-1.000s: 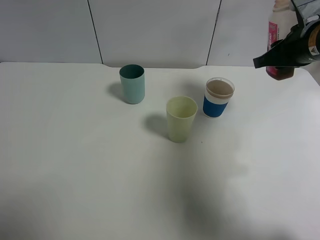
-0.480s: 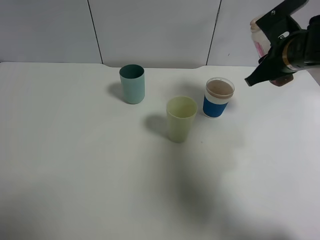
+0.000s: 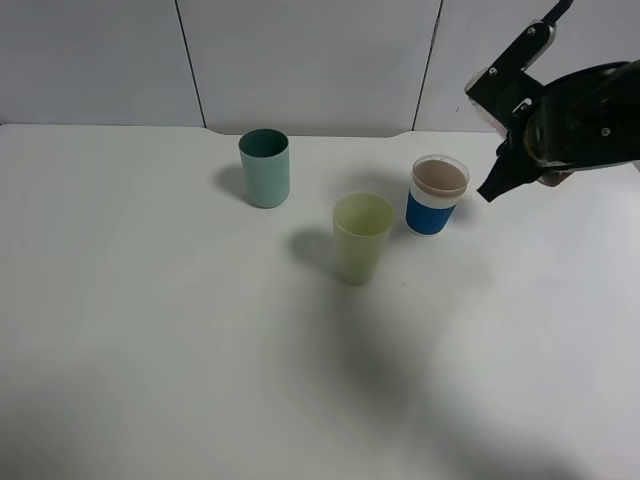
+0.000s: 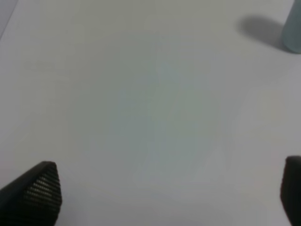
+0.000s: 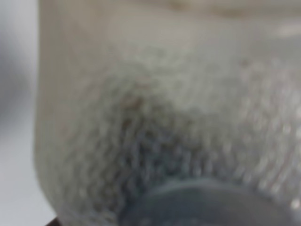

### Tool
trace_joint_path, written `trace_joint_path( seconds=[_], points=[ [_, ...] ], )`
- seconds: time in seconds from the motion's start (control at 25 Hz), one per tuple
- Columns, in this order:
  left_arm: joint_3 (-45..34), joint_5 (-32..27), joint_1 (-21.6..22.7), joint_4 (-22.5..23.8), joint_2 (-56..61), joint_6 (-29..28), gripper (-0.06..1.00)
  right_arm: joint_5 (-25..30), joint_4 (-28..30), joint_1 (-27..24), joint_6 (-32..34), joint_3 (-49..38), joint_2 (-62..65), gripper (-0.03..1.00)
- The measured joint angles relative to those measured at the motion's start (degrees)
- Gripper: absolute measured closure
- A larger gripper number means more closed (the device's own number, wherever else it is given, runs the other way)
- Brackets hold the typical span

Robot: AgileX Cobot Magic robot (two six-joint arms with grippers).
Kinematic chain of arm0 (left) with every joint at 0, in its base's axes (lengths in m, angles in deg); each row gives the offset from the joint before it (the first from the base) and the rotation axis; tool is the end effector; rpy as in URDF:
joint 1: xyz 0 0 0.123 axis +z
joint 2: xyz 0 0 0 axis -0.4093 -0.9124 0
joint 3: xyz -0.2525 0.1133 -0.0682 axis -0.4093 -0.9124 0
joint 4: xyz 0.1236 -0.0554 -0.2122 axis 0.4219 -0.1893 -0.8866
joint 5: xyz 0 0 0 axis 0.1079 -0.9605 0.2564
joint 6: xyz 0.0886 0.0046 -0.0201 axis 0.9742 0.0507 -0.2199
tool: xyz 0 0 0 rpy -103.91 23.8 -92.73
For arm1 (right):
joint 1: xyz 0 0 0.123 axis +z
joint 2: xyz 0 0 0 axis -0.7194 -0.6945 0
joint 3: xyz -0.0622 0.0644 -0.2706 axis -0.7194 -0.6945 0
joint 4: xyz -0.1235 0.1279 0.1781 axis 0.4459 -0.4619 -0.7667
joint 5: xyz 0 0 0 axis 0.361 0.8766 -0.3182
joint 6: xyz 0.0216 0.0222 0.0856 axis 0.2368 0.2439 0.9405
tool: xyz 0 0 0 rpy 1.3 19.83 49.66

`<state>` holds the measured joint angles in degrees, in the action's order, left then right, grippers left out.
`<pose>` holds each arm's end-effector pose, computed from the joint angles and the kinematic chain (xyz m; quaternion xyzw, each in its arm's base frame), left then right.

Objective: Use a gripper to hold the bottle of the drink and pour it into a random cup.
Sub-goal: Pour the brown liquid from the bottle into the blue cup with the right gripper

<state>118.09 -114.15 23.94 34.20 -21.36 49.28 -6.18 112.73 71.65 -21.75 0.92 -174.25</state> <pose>-0.0063 0.0008 0.2790 -0.0063 0.8503 -0.0012 0.5263 0.3007 0.0838 0.1902 -0.3160 0.8371 -0.3077 0.3236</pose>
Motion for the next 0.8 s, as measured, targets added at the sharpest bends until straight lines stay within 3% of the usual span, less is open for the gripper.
trace_joint_path(
  seconds=[0.56, 0.8],
  points=[
    [0.0, 0.0, 0.0, 0.0, 0.0, 0.0, 0.02, 6.6, 2.1, 3.5, -1.8, 0.1, -4.1, 0.61],
    [0.0, 0.0, 0.0, 0.0, 0.0, 0.0, 0.02, 9.9, 2.4, 4.2, -8.3, 0.3, -4.7, 0.61]
  ],
)
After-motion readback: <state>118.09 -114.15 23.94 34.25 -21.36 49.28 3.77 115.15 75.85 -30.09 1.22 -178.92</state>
